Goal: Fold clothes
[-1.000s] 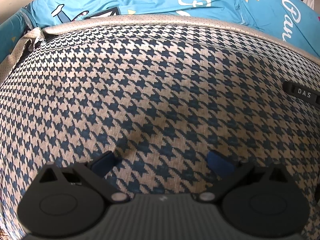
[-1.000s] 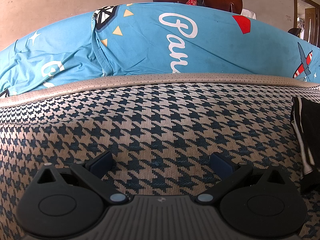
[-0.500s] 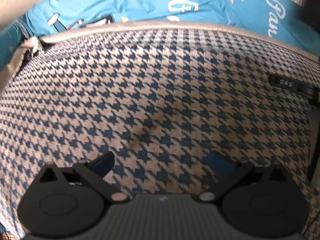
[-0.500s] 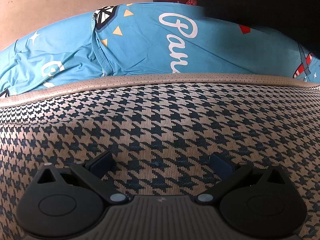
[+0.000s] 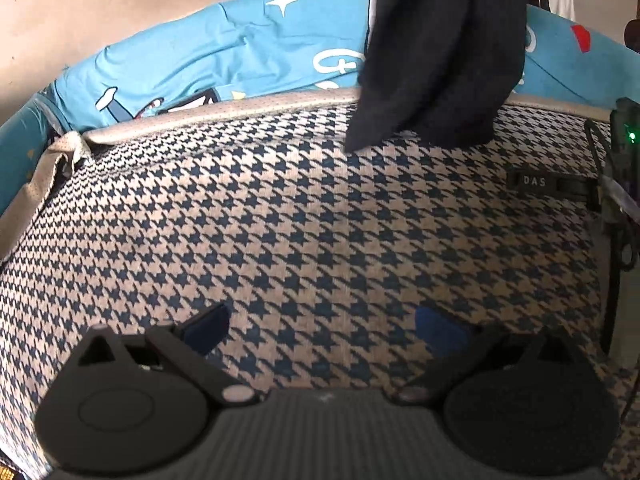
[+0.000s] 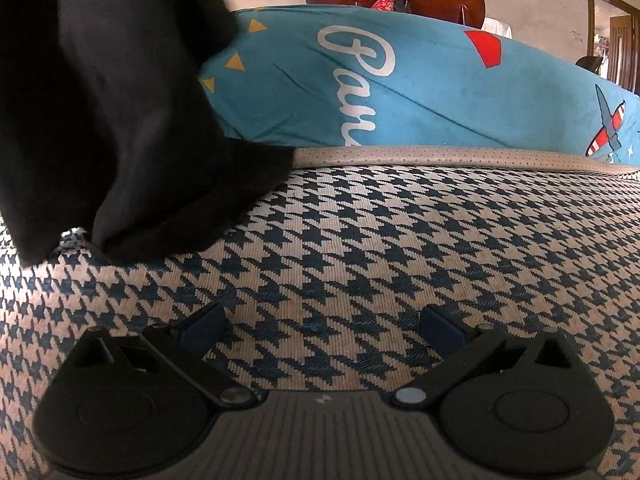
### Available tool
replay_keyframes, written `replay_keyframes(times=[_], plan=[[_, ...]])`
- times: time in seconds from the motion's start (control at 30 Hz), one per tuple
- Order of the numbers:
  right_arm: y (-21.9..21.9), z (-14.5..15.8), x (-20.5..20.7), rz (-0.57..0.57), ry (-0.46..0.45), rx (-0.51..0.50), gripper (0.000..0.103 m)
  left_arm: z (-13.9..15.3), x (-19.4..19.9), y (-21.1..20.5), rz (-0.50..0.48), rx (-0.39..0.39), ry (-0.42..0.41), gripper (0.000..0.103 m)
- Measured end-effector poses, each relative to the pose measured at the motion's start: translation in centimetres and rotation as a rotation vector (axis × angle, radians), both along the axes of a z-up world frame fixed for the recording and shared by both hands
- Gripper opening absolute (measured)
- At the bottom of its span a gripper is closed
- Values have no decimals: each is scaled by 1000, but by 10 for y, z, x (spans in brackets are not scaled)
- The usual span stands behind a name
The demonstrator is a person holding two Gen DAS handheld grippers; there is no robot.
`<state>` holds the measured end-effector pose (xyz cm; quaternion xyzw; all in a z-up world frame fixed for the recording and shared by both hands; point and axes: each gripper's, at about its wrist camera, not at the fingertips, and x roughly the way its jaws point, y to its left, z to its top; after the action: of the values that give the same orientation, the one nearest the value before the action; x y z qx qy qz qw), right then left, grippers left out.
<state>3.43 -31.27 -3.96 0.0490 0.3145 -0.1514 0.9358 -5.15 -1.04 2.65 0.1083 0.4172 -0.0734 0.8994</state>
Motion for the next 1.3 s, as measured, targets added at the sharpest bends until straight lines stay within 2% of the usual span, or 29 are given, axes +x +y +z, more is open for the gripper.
replay_keyframes(times=[0.73, 0.9, 1.1, 1.3], plan=[[0, 0, 0, 0, 1, 1, 103, 10, 8, 2, 29, -14, 3, 103], [0, 0, 1, 0, 2, 0, 103, 16, 14, 3, 53, -8, -9, 103], [0, 0, 1, 0, 2, 1, 103, 29, 20, 9, 95, -51, -16, 103], [0, 0, 1, 0, 2, 0, 103, 37, 24, 16, 129, -55, -28, 103]])
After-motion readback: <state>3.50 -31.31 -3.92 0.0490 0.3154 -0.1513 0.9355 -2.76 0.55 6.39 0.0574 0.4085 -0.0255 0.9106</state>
